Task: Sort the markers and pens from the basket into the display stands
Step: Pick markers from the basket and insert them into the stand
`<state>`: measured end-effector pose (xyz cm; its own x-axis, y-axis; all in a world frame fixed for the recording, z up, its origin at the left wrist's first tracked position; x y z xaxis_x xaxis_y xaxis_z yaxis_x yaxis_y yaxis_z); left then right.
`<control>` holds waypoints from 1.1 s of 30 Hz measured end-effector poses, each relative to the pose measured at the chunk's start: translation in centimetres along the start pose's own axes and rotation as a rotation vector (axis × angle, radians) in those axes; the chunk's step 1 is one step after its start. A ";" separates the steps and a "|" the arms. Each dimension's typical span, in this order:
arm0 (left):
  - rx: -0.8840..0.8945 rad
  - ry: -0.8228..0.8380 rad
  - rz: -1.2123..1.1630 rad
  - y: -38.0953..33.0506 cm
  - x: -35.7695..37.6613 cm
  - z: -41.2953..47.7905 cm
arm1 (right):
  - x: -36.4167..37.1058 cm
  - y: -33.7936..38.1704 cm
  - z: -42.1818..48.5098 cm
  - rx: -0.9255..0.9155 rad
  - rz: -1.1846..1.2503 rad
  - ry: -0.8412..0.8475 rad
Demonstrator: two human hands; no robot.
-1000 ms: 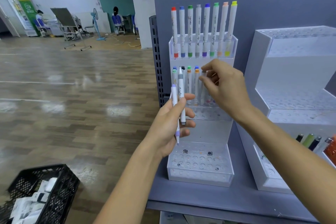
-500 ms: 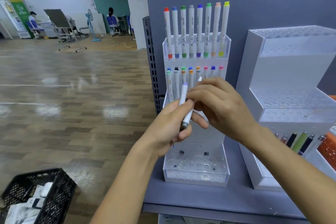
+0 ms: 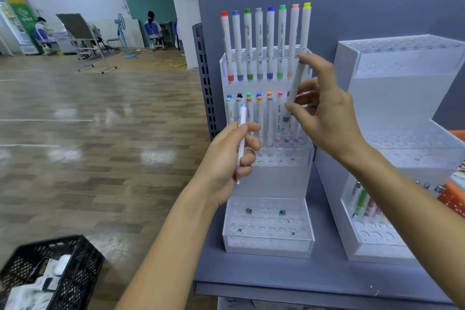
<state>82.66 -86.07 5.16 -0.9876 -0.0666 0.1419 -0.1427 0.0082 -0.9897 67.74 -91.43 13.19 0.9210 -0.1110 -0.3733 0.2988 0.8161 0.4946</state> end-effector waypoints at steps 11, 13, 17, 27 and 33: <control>0.062 -0.084 0.063 -0.4 -0.5 0.5 | 2.8 -1.4 -1.2 -0.018 -0.129 0.136; 0.063 -0.094 0.055 -0.4 -0.3 0.5 | 2.5 -1.2 -1.1 -0.044 -0.128 0.096; 0.167 -0.096 0.209 -1.3 0.2 0.1 | 0.6 0.4 -1.1 -0.095 -0.108 -0.076; 0.726 -0.318 1.042 -3.8 2.6 -1.5 | -1.2 2.5 -0.6 0.092 0.367 -0.074; 0.817 -0.521 1.375 -1.7 0.6 -2.1 | -4.5 1.5 1.1 0.004 0.120 -0.232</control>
<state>82.18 -84.00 7.00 -0.1933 -0.7520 -0.6303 0.9810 -0.1364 -0.1381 64.32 -90.29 16.47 0.9825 -0.1408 -0.1220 0.1843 0.8290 0.5280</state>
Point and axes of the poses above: each hand's wrist, its own z-axis towards the middle knuckle, its own x-axis out of the palm, y = z × x, the point moved 8 cm from there along z, towards the middle knuckle, and after that the axes turned 8 degrees about z, right-handed, at the moved point
